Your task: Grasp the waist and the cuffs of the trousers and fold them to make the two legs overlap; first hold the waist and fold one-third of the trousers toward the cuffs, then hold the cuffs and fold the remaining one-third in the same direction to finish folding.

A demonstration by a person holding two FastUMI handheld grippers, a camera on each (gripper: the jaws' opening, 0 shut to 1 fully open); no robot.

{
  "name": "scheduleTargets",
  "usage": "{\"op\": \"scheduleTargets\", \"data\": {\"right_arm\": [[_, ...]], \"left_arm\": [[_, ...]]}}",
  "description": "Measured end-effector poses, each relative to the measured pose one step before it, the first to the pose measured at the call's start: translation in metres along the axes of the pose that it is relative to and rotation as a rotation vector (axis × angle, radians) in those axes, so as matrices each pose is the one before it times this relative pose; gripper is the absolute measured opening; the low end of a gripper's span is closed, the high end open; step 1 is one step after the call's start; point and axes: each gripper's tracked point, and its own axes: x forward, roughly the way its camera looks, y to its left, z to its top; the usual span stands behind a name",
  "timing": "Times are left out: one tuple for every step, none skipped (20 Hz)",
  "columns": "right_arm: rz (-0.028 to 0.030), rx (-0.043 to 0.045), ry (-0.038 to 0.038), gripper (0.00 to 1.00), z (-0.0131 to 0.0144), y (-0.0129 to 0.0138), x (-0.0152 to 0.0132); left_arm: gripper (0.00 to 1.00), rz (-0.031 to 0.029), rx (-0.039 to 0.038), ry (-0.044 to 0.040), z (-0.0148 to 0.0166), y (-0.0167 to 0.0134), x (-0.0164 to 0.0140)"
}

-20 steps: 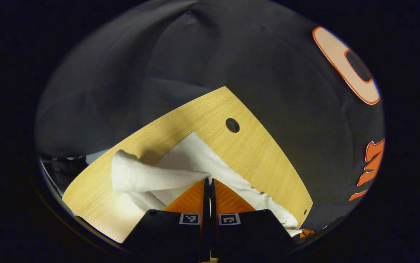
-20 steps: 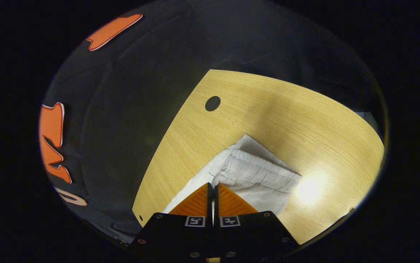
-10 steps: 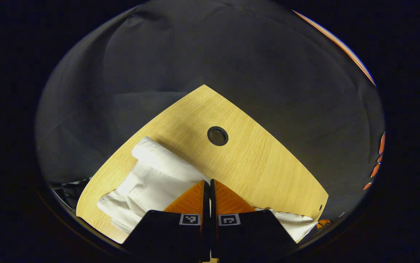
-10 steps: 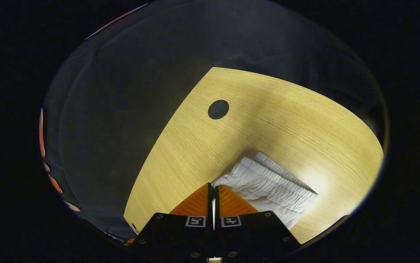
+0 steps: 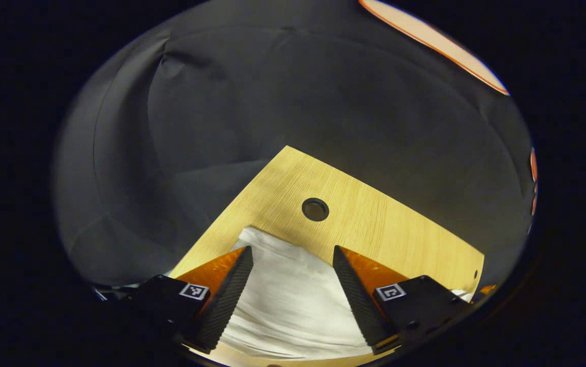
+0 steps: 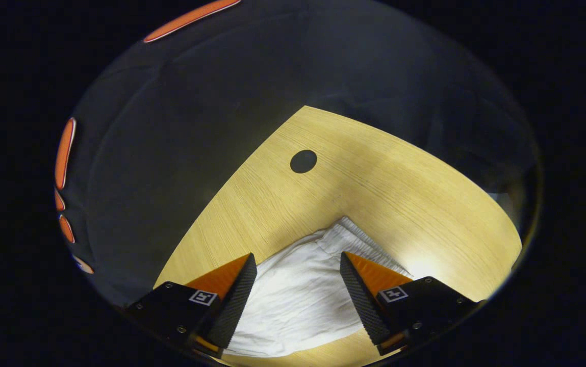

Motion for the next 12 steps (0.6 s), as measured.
{"op": "scheduleTargets", "data": {"right_arm": [[0.00301, -0.01518, -0.00954, 0.98, -0.00039, -0.00044, -0.00809], [0.01196, -0.01346, -0.00711, 0.99, -0.0011, 0.00107, -0.00671], [0.01006, -0.01066, -0.00368, 0.99, -0.00166, -0.00019, -0.00793], [0.00285, -0.00388, -0.00537, 0.99, -0.00262, -0.00341, -0.00594], [-0.00115, 0.00227, -0.00864, 0.99, -0.00218, -0.00492, -0.00644], [-0.00522, 0.00593, -0.01016, 0.98, -0.00181, -0.00693, -0.00483], [-0.00799, 0.00619, -0.00576, 0.98, -0.00282, -0.00967, -0.00375], [-0.00977, 0.00945, -0.00273, 0.99, -0.00319, -0.00954, -0.00196], [-0.01047, 0.0136, 0.00283, 0.99, -0.00439, -0.01068, -0.00085], [-0.0086, 0.01726, 0.00586, 0.98, -0.00463, -0.01019, -0.00177], [-0.00965, 0.01232, 0.00567, 0.99, -0.00366, -0.00949, 0.00151], [-0.015, 0.00721, 0.00951, 0.98, -0.0053, -0.01141, 0.00266]], "left_arm": [[1.0, 0.02586, 0.04396, -0.0238, -0.00072, 0.00272, -0.00602], [1.0, 0.00447, 0.03299, -0.03484, 0.002, -0.00123, -0.01058], [1.0, -0.01074, 0.02245, -0.02993, 0.00252, -0.00807, -0.0098], [1.0, -0.01527, 0.01224, -0.02858, 0.0031, -0.00613, -0.00842], [1.0, -0.01446, 0.00676, -0.03184, 0.0012, -0.0011, -0.00776], [1.0, -0.00666, 0.00608, -0.02952, 0.00403, -0.00051, -0.00808], [1.0, 0.00163, 0.0097, -0.04298, 0.00599, -0.00042, -0.01098], [1.0, -0.00154, 0.00914, -0.04392, 0.00596, -0.00052, -0.00897], [1.0, 0.00046, 0.00707, -0.02999, 0.0028, -0.00106, -0.00776], [1.0, -0.00093, 0.00364, -0.02113, 0.00187, -0.00123, -0.00349], [1.0, -0.00175, 0.00119, -0.01359, 0.00143, -0.00059, -0.00273], [1.0, -0.00111, 0.00282, -0.01405, -0.00577, -0.00141, -0.00671]]}}
